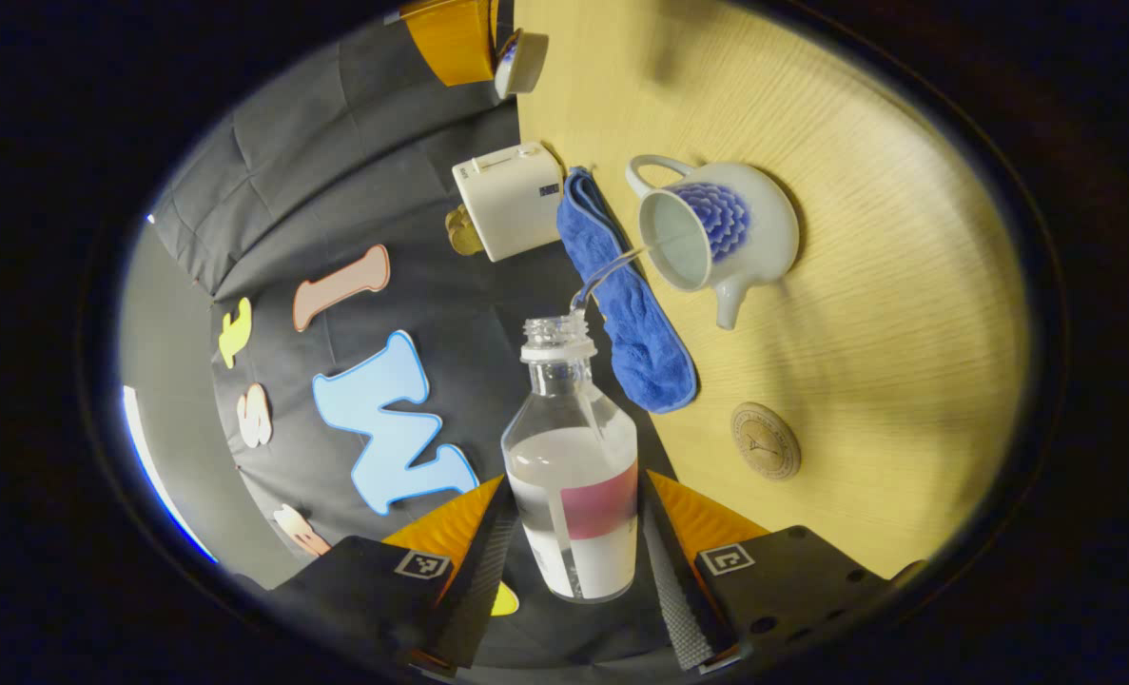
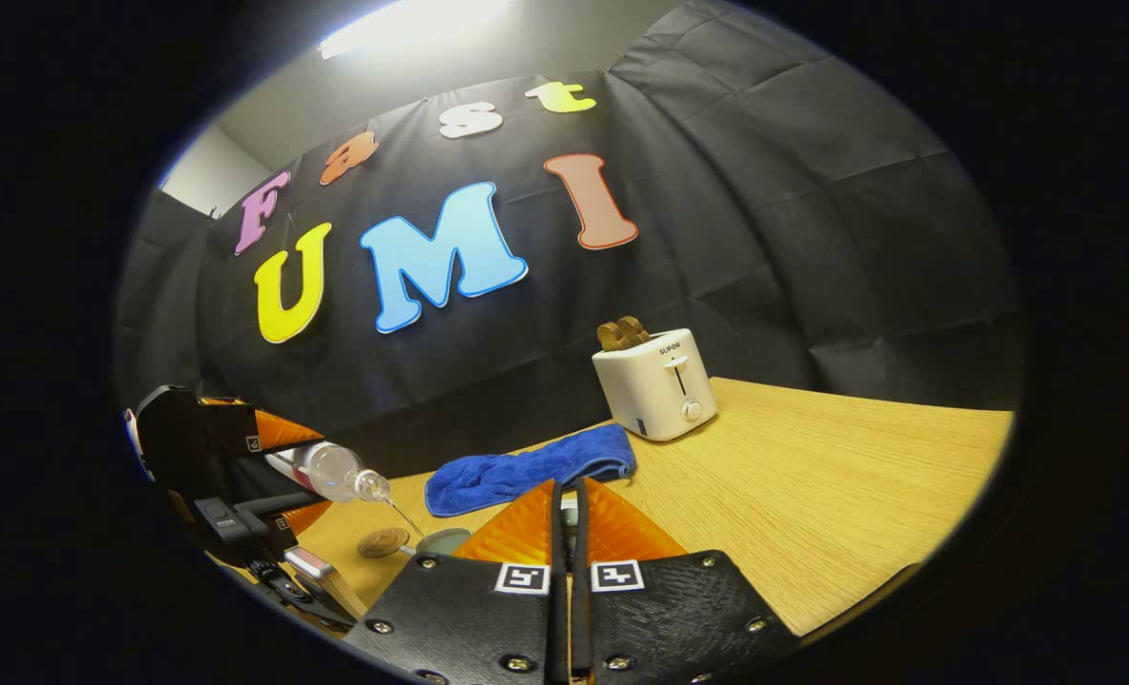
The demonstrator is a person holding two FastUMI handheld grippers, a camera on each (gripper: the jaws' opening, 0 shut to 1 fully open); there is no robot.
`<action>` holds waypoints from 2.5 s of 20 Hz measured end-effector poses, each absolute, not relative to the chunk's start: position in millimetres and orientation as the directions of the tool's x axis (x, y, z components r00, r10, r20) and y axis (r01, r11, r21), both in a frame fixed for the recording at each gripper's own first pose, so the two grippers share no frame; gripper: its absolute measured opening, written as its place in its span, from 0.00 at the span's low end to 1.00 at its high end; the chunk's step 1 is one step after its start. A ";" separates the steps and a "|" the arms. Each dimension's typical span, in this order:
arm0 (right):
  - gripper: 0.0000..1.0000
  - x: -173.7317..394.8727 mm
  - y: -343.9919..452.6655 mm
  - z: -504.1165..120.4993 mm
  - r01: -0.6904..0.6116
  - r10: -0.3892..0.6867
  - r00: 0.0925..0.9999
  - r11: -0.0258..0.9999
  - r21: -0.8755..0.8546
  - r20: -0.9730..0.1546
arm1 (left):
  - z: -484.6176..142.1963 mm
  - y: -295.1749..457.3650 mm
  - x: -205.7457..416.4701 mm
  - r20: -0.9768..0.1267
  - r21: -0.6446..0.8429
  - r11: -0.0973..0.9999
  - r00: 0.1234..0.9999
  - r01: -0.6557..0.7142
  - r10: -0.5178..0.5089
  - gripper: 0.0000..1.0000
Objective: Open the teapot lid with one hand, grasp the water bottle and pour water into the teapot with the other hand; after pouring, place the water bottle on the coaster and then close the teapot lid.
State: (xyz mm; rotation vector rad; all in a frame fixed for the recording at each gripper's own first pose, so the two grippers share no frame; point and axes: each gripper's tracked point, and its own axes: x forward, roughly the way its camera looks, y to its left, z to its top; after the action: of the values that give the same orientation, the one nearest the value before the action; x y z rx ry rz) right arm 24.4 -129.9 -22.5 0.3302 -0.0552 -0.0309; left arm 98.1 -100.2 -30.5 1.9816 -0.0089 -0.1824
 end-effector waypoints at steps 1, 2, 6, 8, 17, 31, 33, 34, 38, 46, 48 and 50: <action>0.02 24.5 -129.6 -22.5 0.021 -0.039 0.998 0.945 0.325 0.049 | -29.0 -99.5 98.5 -0.124 0.909 -0.409 0.988 0.077 -0.090 0.88; 0.02 24.7 -129.4 -23.2 0.021 -0.039 0.998 0.945 0.326 0.050 | -29.1 -100.3 98.7 -0.124 0.909 -0.411 0.988 0.076 -0.091 0.88; 0.02 24.3 -129.5 -22.4 0.019 -0.037 0.998 0.945 0.327 0.049 | -27.1 -100.8 98.2 -0.126 0.902 -0.425 0.989 0.079 -0.084 0.88; 0.02 23.7 -129.7 -22.7 0.019 -0.038 0.998 0.945 0.327 0.050 | -26.2 -100.8 98.8 -0.125 0.897 -0.435 0.989 0.076 -0.084 0.87; 0.02 23.2 -129.0 -22.6 0.016 -0.034 0.998 0.943 0.331 0.048 | -21.1 -101.1 98.5 -0.118 0.883 -0.465 0.990 0.070 -0.076 0.87; 0.02 22.3 -129.6 -21.9 0.010 -0.030 0.998 0.939 0.345 0.054 | -12.7 -104.6 100.1 -0.093 0.845 -0.534 0.993 0.037 -0.077 0.87; 0.02 21.5 -129.6 -20.7 0.008 -0.028 0.998 0.937 0.348 0.054 | -11.0 -104.8 100.9 -0.091 0.838 -0.544 0.993 0.036 -0.074 0.87; 0.02 21.4 -129.9 -21.2 0.008 -0.029 0.998 0.937 0.349 0.055 | -10.4 -104.3 101.3 -0.089 0.835 -0.549 0.993 0.035 -0.073 0.87; 0.02 21.3 -129.9 -21.4 0.007 -0.028 0.998 0.936 0.351 0.056 | -7.1 -105.0 102.7 -0.083 0.822 -0.569 0.994 0.027 -0.073 0.87; 0.02 21.4 -130.5 -20.6 0.007 -0.029 0.998 0.935 0.356 0.058 | -5.1 -108.4 100.5 -0.073 0.794 -0.607 0.994 0.009 -0.082 0.87; 0.02 20.7 -131.1 -21.1 0.007 -0.029 0.998 0.934 0.356 0.058 | -2.8 -109.5 100.7 -0.067 0.786 -0.619 0.994 -0.002 -0.089 0.87; 0.02 19.8 -131.7 -21.4 0.006 -0.029 0.998 0.933 0.359 0.060 | -2.2 -110.7 99.8 -0.063 0.776 -0.631 0.993 -0.011 -0.095 0.87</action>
State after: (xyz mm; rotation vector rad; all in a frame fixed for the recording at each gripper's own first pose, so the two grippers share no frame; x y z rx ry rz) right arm 19.8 -131.7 -21.4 0.3664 -0.0643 -0.0179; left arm 99.8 -110.7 -2.2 2.2509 -0.0736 -0.1226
